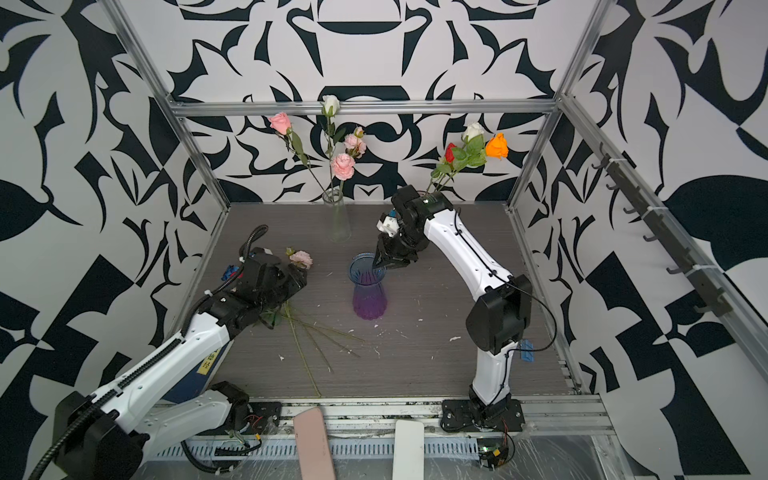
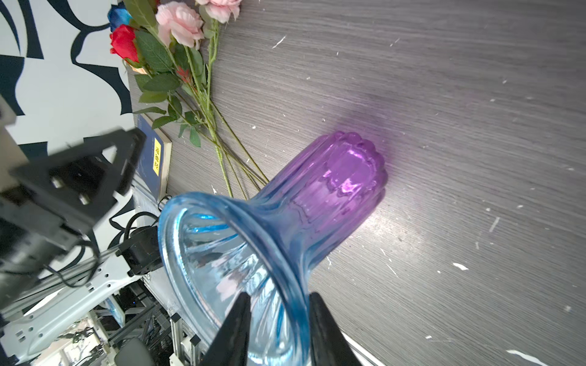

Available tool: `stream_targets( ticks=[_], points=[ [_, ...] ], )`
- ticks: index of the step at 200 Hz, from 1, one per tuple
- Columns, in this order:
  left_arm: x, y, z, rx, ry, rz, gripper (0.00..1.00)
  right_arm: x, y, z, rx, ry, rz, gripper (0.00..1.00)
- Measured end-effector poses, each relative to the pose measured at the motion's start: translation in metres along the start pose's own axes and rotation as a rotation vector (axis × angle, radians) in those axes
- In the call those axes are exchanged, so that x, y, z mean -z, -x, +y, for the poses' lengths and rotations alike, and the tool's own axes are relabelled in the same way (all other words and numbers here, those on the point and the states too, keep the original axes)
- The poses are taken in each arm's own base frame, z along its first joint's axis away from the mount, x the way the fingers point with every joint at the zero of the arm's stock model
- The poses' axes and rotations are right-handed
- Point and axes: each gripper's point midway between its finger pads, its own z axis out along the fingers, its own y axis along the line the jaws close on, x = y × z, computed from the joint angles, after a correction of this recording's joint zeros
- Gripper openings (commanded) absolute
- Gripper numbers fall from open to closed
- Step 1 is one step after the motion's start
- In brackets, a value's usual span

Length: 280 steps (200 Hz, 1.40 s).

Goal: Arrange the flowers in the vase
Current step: 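Open and withdraw the right gripper while the left gripper lowers to the roses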

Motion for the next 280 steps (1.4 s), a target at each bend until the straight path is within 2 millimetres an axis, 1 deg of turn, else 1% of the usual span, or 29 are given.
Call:
stream_targets(
  ticks=[14,28,36,47,59,72,79,93,103,110,122,135,144,151,171,189,217,229,235,245,254,267,280],
  points=[
    [-0.006,0.008,0.01,0.032,0.042,0.026,0.64,0.009,0.006,-0.002,0.005,-0.021,-0.037,0.32],
    [-0.016,0.008,0.021,0.054,0.09,0.071,0.66,0.02,0.011,-0.006,0.0,-0.044,-0.077,0.35],
    [-0.022,0.006,0.03,0.062,0.123,0.101,0.66,0.029,0.013,-0.01,-0.014,-0.056,-0.105,0.36],
    [-0.03,0.001,0.04,0.066,0.164,0.139,0.66,0.048,0.017,-0.017,-0.05,-0.061,-0.162,0.39],
    [-0.037,-0.006,0.048,0.062,0.201,0.18,0.67,0.072,0.022,-0.03,-0.102,-0.055,-0.247,0.46],
    [-0.043,-0.011,0.057,0.055,0.234,0.211,0.67,0.1,0.022,-0.051,-0.187,-0.03,-0.348,0.47],
    [-0.045,-0.012,0.06,0.054,0.246,0.222,0.67,0.112,0.018,-0.063,-0.237,-0.007,-0.394,0.46],
    [-0.048,-0.012,0.065,0.051,0.266,0.24,0.67,0.124,0.007,-0.088,-0.362,0.041,-0.444,0.46],
    [-0.05,-0.009,0.066,0.05,0.274,0.242,0.67,0.122,0.0,-0.103,-0.442,0.075,-0.45,0.46],
    [-0.053,-0.005,0.067,0.048,0.278,0.24,0.67,0.114,-0.004,-0.11,-0.494,0.113,-0.437,0.46],
    [-0.056,0.002,0.068,0.046,0.285,0.236,0.67,0.094,-0.01,-0.116,-0.556,0.161,-0.391,0.47],
    [-0.06,0.006,0.071,0.045,0.297,0.239,0.67,0.072,-0.02,-0.123,-0.611,0.172,-0.329,0.47],
    [-0.064,0.009,0.075,0.048,0.31,0.248,0.67,0.065,-0.024,-0.127,-0.635,0.165,-0.307,0.47],
    [-0.067,0.009,0.077,0.049,0.319,0.256,0.67,0.063,-0.026,-0.128,-0.638,0.155,-0.303,0.47],
    [-0.075,0.009,0.085,0.045,0.346,0.281,0.65,0.069,-0.033,-0.133,-0.618,0.092,-0.328,0.47],
    [-0.08,0.008,0.089,0.041,0.364,0.297,0.64,0.078,-0.041,-0.139,-0.594,0.005,-0.347,0.52],
    [-0.082,0.007,0.094,0.041,0.383,0.313,0.64,0.096,-0.051,-0.161,-0.549,-0.205,-0.387,0.55],
    [-0.083,0.006,0.097,0.046,0.388,0.319,0.64,0.105,-0.054,-0.168,-0.53,-0.274,-0.415,0.54],
    [-0.083,0.006,0.098,0.049,0.391,0.322,0.64,0.109,-0.056,-0.17,-0.523,-0.299,-0.431,0.52],
    [-0.084,0.006,0.1,0.054,0.397,0.324,0.63,0.117,-0.059,-0.172,-0.52,-0.326,-0.463,0.48],
    [-0.085,0.006,0.102,0.058,0.401,0.326,0.63,0.123,-0.062,-0.174,-0.528,-0.336,-0.493,0.47],
    [-0.086,0.006,0.105,0.062,0.408,0.33,0.63,0.128,-0.069,-0.178,-0.555,-0.333,-0.521,0.46],
    [-0.087,0.006,0.108,0.066,0.414,0.333,0.63,0.127,-0.076,-0.184,-0.589,-0.329,-0.525,0.47]
  ],
)
